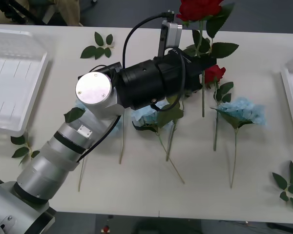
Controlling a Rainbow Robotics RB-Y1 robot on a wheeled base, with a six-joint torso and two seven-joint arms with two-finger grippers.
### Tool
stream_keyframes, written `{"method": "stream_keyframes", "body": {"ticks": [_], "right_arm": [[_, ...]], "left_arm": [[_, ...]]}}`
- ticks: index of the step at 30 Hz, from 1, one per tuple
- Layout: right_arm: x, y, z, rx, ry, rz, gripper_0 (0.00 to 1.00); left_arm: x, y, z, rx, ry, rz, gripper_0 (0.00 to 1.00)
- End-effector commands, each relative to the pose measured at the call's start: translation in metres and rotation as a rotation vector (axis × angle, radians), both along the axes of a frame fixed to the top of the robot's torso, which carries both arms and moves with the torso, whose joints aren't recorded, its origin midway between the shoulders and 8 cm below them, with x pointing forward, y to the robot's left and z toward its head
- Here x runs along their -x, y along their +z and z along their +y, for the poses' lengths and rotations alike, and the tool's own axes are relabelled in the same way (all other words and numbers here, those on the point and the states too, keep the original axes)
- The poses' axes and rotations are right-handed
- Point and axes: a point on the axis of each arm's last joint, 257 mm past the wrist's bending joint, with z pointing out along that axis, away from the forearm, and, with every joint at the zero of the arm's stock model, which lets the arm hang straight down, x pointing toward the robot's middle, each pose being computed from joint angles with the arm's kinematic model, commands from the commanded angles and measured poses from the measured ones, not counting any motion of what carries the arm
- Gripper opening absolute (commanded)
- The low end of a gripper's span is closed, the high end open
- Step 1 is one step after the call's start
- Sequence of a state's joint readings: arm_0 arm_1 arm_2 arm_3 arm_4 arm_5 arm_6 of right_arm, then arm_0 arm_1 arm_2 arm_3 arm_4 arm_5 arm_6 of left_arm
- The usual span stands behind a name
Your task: Put the red flowers into the right box and the blue flowers into the left box
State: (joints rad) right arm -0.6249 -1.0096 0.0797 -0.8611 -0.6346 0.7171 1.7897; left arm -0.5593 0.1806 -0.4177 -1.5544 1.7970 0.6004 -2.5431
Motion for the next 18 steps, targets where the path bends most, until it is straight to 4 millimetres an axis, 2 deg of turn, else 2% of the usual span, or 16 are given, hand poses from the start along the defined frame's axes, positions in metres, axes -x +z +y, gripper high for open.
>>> {"method": "stream_keyframes", "body": {"ticks": [1,4,6,8,11,18], "right_arm": [[-0.020,0.036,0.011,-0.010,0.012,-0.077,0.05],[-0.022,0.036,0.013,-0.012,0.015,-0.077,0.63],[-0.022,0.037,0.013,-0.010,0.018,-0.077,0.79],[-0.022,0.035,0.014,-0.011,0.022,-0.073,0.88],[-0.023,0.035,0.017,-0.010,0.033,-0.071,0.95],[-0.027,0.034,0.025,-0.026,0.064,-0.071,0.98]], "left_arm": [[0.008,0.018,-0.009,0.008,-0.017,-0.051,0.00],[0.008,0.018,-0.009,0.008,-0.017,-0.051,0.00],[0.008,0.018,-0.009,0.008,-0.017,-0.051,0.00],[0.008,0.018,-0.009,0.008,-0.017,-0.051,0.00],[0.008,0.018,-0.009,0.008,-0.017,-0.051,0.00],[0.008,0.018,-0.009,0.008,-0.017,-0.051,0.00]]}}
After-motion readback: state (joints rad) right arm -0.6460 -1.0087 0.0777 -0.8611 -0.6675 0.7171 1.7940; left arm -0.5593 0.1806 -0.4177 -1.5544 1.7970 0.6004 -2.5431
